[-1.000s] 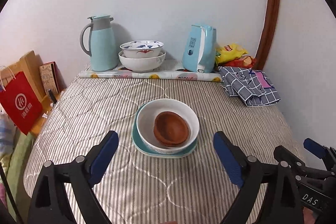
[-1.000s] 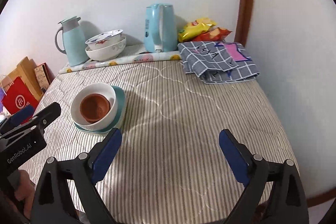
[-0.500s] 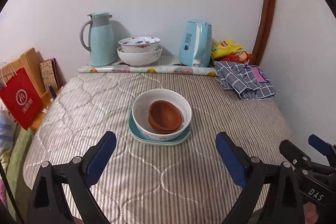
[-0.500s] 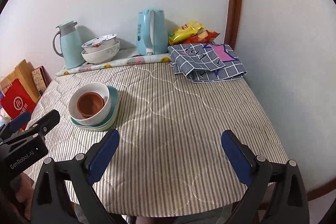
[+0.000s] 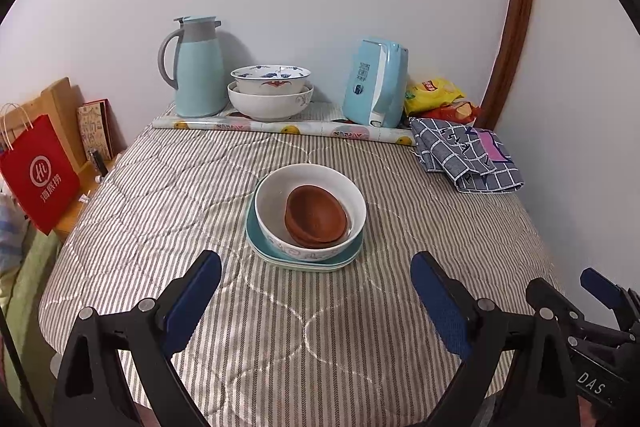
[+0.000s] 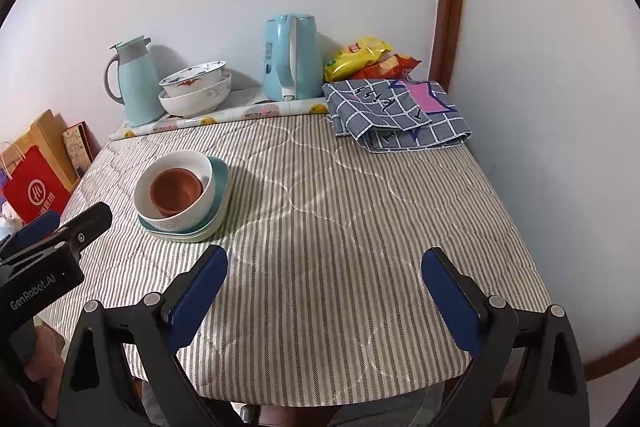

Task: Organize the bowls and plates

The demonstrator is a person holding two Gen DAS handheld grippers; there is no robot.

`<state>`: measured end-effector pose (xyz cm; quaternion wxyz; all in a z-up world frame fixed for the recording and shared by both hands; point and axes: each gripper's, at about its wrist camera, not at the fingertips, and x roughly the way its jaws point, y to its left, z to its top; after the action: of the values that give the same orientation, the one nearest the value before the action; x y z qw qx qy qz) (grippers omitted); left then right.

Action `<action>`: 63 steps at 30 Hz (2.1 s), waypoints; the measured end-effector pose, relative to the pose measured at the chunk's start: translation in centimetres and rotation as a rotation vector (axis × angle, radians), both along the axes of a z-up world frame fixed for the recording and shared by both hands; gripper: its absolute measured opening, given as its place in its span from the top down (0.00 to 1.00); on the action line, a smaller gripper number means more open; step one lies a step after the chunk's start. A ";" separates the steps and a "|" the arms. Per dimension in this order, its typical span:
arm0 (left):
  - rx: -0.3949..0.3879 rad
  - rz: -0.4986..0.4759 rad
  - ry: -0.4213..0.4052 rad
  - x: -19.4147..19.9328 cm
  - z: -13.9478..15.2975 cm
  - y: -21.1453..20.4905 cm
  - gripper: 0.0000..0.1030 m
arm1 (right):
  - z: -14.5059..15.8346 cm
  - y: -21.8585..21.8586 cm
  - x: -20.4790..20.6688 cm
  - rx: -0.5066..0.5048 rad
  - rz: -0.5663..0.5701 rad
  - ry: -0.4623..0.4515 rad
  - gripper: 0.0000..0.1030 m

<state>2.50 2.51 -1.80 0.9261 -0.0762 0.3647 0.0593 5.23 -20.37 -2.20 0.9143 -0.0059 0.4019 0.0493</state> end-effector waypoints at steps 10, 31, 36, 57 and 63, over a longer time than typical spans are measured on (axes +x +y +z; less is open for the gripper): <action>0.004 -0.012 0.002 -0.4 0.1 -0.2 0.07 | 0.6 -0.1 -0.5 0.011 -0.003 -0.015 0.06; -0.021 -0.007 0.001 -0.6 0.4 0.2 0.07 | 1.1 0.2 -0.9 0.016 0.004 -0.022 0.06; -0.020 -0.007 0.001 -0.6 0.4 0.2 0.07 | 1.2 0.2 -0.9 0.016 0.005 -0.022 0.06; -0.015 -0.018 -0.001 -0.6 0.6 0.1 0.07 | 1.2 0.4 -1.0 0.010 0.009 -0.026 0.06; -0.017 -0.012 -0.004 -0.5 0.6 0.3 0.07 | 1.4 0.4 -1.1 0.012 0.007 -0.027 0.06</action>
<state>1.95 2.76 -1.16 0.9266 -0.0818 0.3636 0.0504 4.14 -19.97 -0.84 0.9196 -0.0024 0.3890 0.0548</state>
